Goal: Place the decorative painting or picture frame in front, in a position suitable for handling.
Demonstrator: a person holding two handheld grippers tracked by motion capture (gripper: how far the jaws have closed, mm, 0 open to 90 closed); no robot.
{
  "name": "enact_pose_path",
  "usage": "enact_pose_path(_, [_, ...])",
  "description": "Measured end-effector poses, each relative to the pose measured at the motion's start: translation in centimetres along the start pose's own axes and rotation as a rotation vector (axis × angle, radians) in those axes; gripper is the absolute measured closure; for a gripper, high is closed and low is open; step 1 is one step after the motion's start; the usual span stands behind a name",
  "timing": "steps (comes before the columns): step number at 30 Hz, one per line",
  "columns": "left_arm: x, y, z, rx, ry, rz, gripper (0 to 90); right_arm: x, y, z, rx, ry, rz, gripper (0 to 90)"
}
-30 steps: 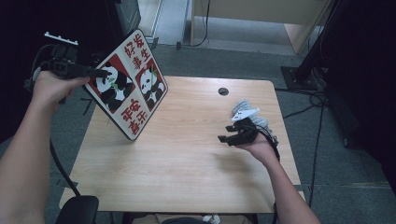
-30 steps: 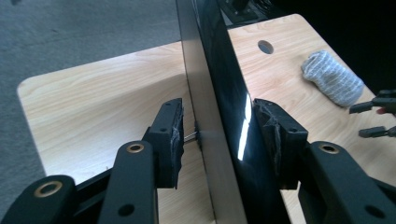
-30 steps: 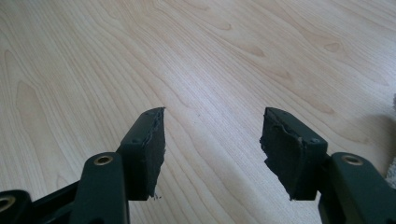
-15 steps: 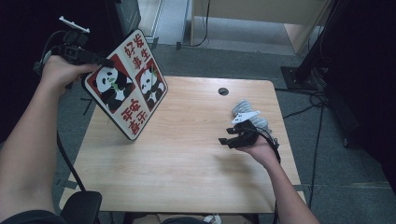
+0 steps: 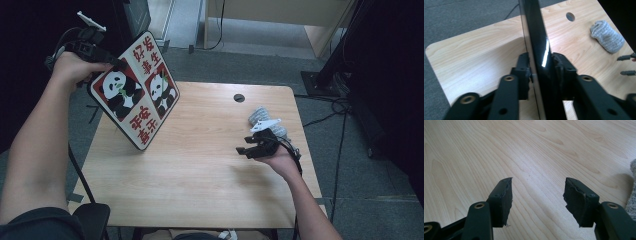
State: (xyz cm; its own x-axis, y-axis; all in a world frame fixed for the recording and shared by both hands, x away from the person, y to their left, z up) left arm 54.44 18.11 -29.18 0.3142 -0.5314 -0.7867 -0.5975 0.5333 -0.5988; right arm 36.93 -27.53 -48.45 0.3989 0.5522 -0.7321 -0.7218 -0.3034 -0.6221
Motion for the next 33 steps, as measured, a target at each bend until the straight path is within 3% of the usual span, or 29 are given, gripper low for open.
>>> enact_pose_path(7, [0.6, -0.3, 0.1, -0.008, -0.007, 0.097, 75.3, 0.1, 0.0, 0.0, -0.001, 0.0, 0.003, 40.3])
enact_pose_path(12, [0.5, -0.6, -0.1, -0.007, -0.007, 0.139, 79.1, 0.1, -0.1, -0.1, 0.0, 0.0, 0.004, 40.3])
enact_pose_path(17, [0.3, -0.7, -0.6, -0.004, 0.011, 0.151, 80.9, 0.0, -0.1, -0.4, 0.003, 0.003, -0.001, 40.3])
enact_pose_path(27, [-0.9, -1.3, -2.2, -0.001, 0.004, 0.165, 80.9, -0.4, -0.2, -1.0, 0.021, 0.011, -0.018, 40.3])
enact_pose_path(33, [-1.9, -2.1, -4.2, 0.044, 0.018, 0.159, 80.9, -0.7, -0.2, -1.4, 0.036, 0.028, -0.034, 40.3])
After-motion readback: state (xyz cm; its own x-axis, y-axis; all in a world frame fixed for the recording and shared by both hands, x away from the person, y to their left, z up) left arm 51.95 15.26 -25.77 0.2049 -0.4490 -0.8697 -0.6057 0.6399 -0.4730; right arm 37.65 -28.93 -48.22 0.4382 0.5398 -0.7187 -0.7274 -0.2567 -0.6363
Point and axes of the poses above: each handheld gripper's, and its own axes: x roughly forward along the jaws, y roughly out of its underside, z roughly to its left, the point moved 5 cm from there along x, roughly forward along the jaws, and after that the axes turned 15 degrees about x, right-handed, at the moved point
